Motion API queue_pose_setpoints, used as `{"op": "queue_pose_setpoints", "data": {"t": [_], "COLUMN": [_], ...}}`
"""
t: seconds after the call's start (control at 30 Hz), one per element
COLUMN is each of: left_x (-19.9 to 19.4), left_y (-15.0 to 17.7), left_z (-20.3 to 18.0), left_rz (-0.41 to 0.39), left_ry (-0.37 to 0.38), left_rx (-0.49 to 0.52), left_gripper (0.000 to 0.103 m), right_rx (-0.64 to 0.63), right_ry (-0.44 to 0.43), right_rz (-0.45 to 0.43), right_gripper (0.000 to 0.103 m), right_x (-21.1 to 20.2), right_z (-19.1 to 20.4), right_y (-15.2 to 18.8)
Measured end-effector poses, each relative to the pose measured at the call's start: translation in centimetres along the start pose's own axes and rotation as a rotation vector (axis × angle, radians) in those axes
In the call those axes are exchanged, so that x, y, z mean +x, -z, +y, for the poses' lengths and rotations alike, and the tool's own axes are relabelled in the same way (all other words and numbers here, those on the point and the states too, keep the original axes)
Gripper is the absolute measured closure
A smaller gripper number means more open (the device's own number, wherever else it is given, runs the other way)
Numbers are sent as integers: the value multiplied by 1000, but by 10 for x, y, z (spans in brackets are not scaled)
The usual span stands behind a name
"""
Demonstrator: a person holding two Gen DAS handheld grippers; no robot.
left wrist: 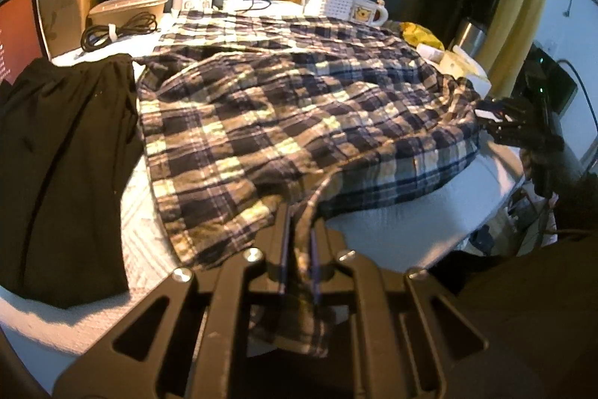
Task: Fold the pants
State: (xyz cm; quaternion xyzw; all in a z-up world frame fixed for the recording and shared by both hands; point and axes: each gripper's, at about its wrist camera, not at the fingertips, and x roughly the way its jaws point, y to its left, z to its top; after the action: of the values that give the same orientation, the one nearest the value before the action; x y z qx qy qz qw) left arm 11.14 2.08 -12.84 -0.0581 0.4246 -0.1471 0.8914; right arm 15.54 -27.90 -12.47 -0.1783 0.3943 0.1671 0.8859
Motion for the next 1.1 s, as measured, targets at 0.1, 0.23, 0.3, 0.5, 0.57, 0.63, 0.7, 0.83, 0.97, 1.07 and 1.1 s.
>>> {"op": "queue_pose_setpoints", "data": {"t": [0.1, 0.23, 0.3, 0.5, 0.57, 0.63, 0.7, 0.83, 0.97, 1.07, 1.1], "left_x": [-4, -13, -18, -28, -29, -30, -31, -32, -24, -13, -8], "left_y": [-10, -28, -38, -69, -81, -95, -111, -146, -183, -210, -219], "left_z": [-2, -5, -5, 2, 2, 2, 3, 4, 3, 7, 10], "left_rz": [-21, -64, -84, -139, -154, -174, -198, -244, -272, -284, -286], "left_ry": [0, 4, 1, -8, -14, -24, -31, -44, -67, -80, -83], "left_rx": [3, 9, 19, 28, 39, 55, 72, 114, 174, 206, 214], "left_gripper": [94, 94, 94, 94, 94, 94, 94, 94, 94, 94, 94], "right_rx": [32, 43, 58, 170, 196, 216, 235, 273, 321, 342, 348], "right_ry": [-29, -12, 16, 43, 51, 52, 61, 71, 77, 82, 81], "right_rz": [-16, -70, -106, -204, -232, -249, -279, -321, -361, -377, -378], "right_gripper": [94, 98, 98, 98, 98, 98, 98, 98, 98, 98, 98], "right_x": [1, -10, -19, -44, -49, -51, -54, -55, -52, -45, -43], "right_z": [-3, -5, -6, -31, -37, -42, -49, -64, -81, -93, -95], "right_y": [-2, -7, -11, -24, -33, -42, -54, -72, -94, -106, -109]}}
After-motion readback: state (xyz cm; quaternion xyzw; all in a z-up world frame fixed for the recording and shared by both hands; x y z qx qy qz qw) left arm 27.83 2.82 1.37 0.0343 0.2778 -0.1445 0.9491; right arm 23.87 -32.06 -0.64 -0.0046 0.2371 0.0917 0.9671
